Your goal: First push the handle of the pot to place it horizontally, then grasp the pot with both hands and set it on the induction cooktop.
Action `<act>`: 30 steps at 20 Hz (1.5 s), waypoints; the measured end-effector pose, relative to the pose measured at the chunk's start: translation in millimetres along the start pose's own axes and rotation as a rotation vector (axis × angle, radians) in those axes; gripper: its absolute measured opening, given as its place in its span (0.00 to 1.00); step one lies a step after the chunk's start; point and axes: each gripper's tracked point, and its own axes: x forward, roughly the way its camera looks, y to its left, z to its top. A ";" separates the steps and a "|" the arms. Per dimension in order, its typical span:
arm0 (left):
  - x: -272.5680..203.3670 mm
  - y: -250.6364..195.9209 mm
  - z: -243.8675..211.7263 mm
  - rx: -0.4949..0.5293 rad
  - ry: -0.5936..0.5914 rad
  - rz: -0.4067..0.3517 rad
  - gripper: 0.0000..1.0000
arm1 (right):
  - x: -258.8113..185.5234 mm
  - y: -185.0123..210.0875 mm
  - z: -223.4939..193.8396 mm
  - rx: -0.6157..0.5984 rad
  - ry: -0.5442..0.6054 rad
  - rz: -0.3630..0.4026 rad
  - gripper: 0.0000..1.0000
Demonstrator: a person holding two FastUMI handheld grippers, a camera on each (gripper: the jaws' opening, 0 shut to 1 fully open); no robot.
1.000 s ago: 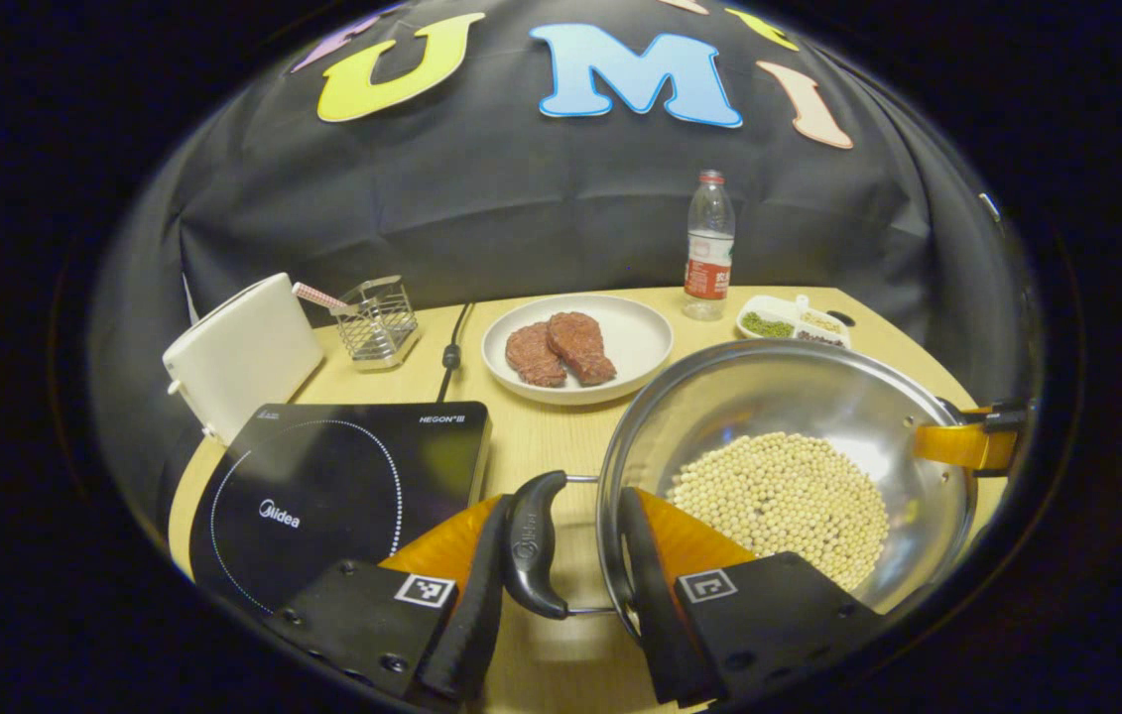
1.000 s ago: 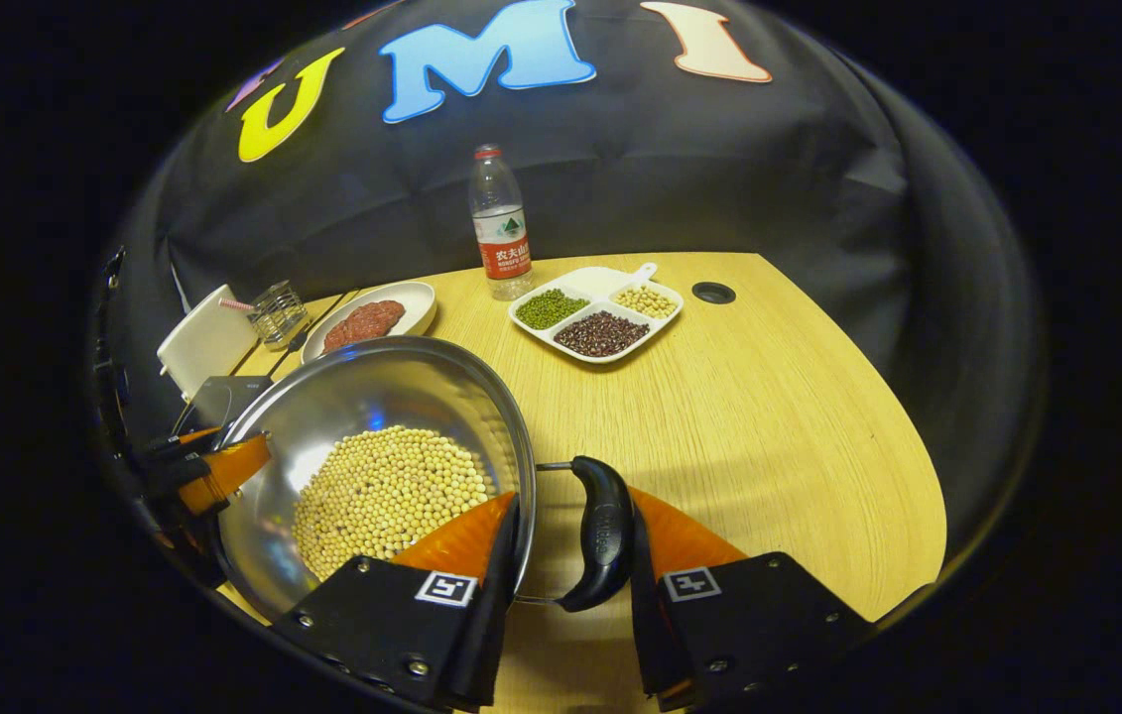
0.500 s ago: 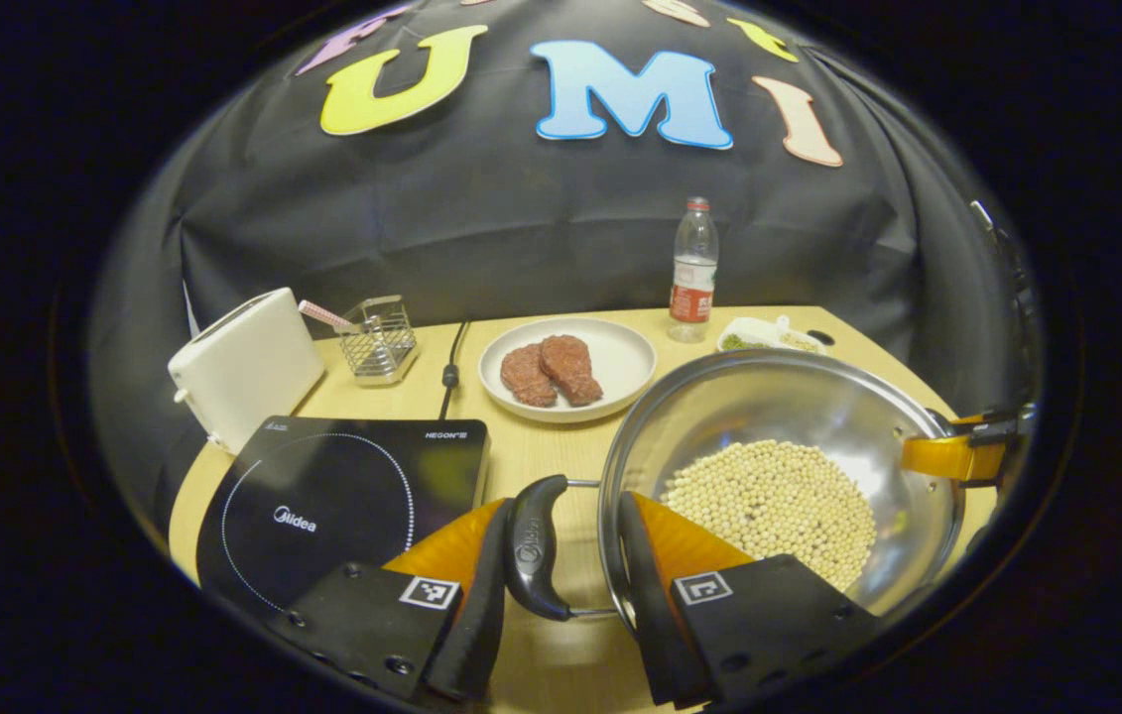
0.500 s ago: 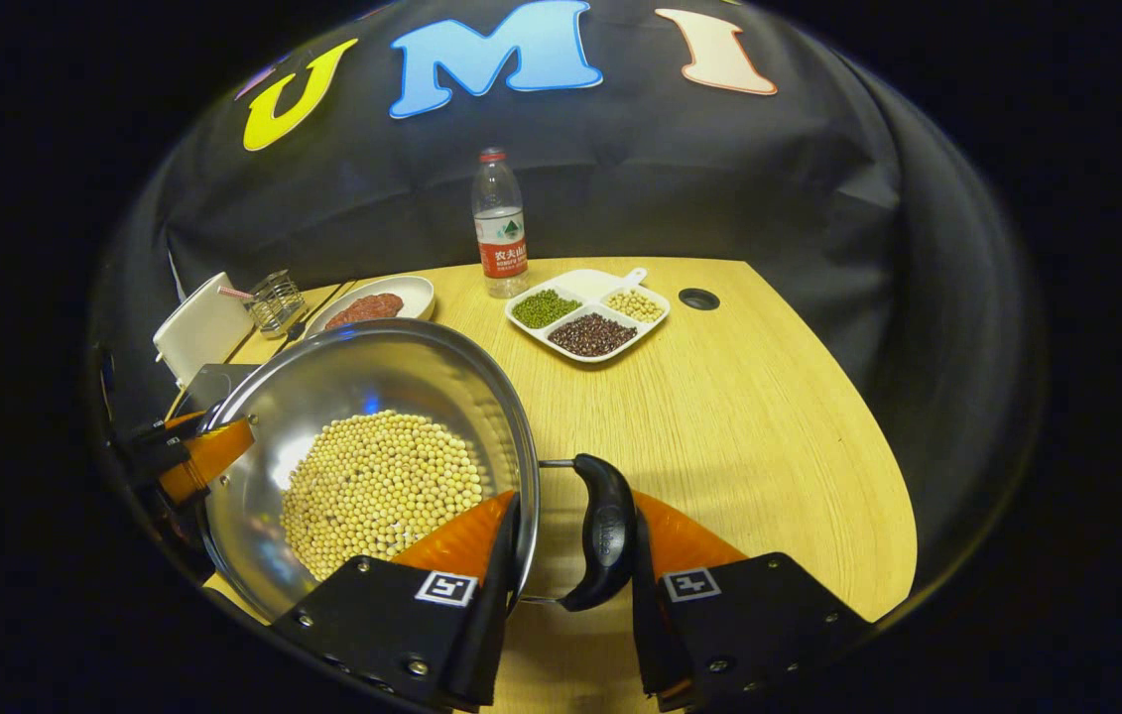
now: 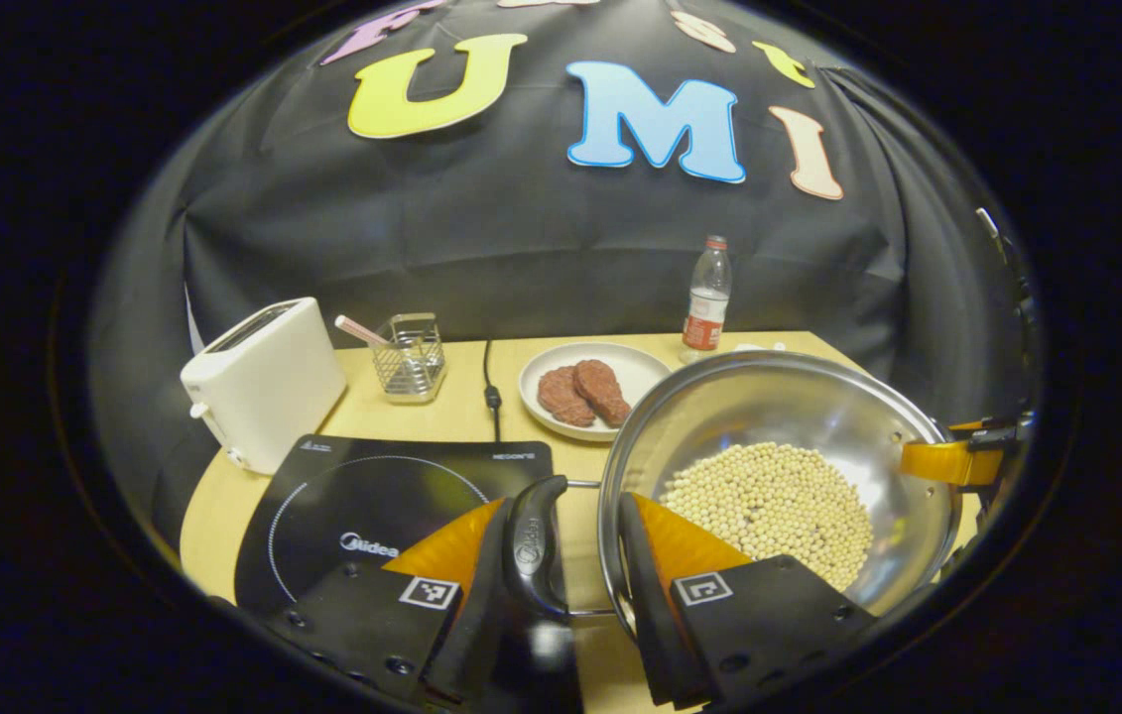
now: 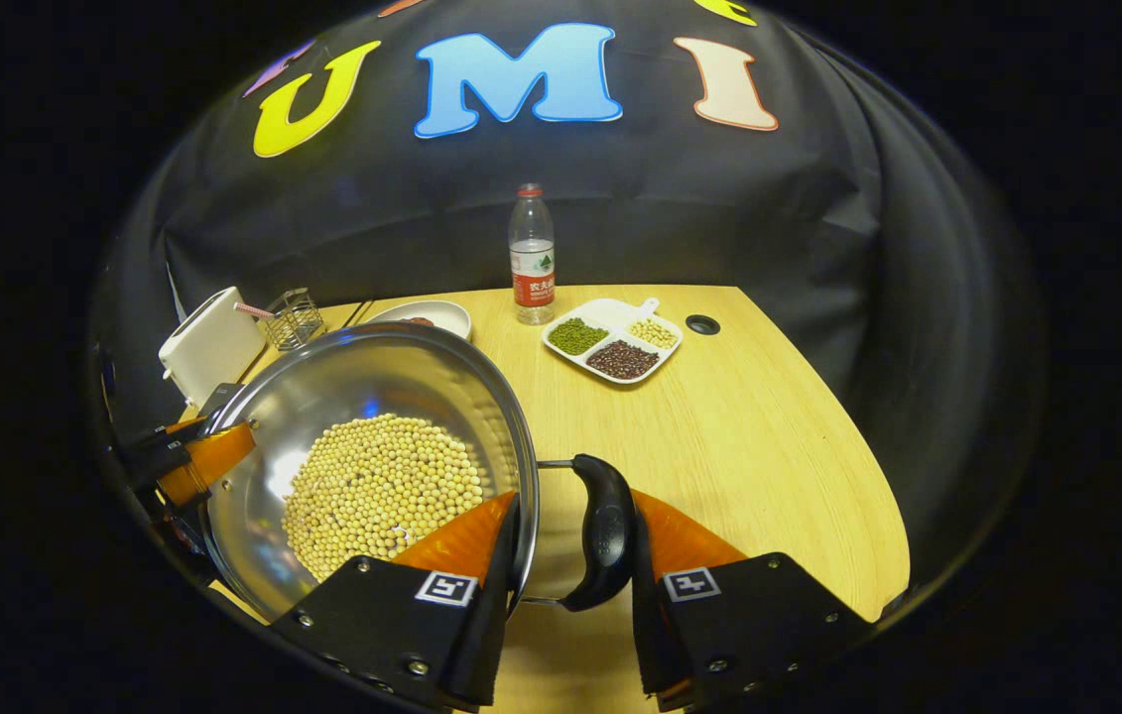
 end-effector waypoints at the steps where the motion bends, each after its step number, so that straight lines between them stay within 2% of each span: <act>1: -2.2 9.0 1.6 -0.002 -0.001 -0.002 0.68 | -2.4 8.5 -0.2 0.002 -0.001 0.000 0.54; 2: -4.7 17.7 2.8 -0.003 -0.002 -0.003 0.60 | -3.7 17.3 0.6 0.004 -0.004 -0.001 0.54; 3: -7.8 27.7 4.2 -0.002 -0.007 -0.001 0.64 | -4.8 26.1 1.0 0.006 -0.005 0.001 0.54; 5: -10.2 47.0 4.5 0.003 -0.011 0.006 0.60 | -6.1 45.0 1.8 0.008 -0.006 0.005 0.54; 6: -11.4 56.6 4.5 0.001 -0.009 0.010 0.64 | -6.2 54.9 2.4 0.007 -0.005 0.008 0.54; 7: -13.8 68.3 2.9 -0.001 -0.008 0.014 0.60 | -6.2 64.5 2.0 0.007 -0.006 0.011 0.54; 12: -19.7 123.3 -1.4 0.003 -0.004 0.020 0.60 | -7.3 115.5 -1.5 0.012 -0.002 0.021 0.54; 13: -19.4 133.4 -2.5 0.005 -0.003 0.019 0.64 | -6.6 124.9 -3.1 0.013 -0.001 0.021 0.54; 15: -19.1 152.9 -2.7 0.014 -0.004 0.020 0.60 | -5.3 143.2 -5.6 0.021 0.002 0.022 0.54; 16: -19.2 162.9 -1.7 0.020 -0.007 0.021 0.64 | -4.3 152.4 -5.1 0.027 0.003 0.022 0.54; 20: -19.0 201.4 -1.9 0.020 -0.013 0.038 0.64 | -0.1 188.5 -1.2 0.024 0.003 0.031 0.54; 22: -19.9 218.4 -2.0 0.022 -0.014 0.049 0.64 | 2.9 203.9 0.5 0.021 0.002 0.037 0.54; 23: -19.3 225.1 -3.2 0.024 -0.016 0.056 0.60 | 4.6 211.0 -0.7 0.019 0.006 0.040 0.54; 27: -19.9 252.0 -8.7 0.025 -0.013 0.090 0.64 | 11.3 235.7 -3.9 0.007 0.017 0.060 0.54; 28: -20.7 258.2 -10.4 0.023 -0.011 0.097 0.60 | 12.8 241.8 -5.0 0.003 0.021 0.066 0.54; 30: -21.1 266.8 -14.8 0.021 -0.008 0.111 0.64 | 14.6 250.7 -6.8 -0.002 0.025 0.076 0.54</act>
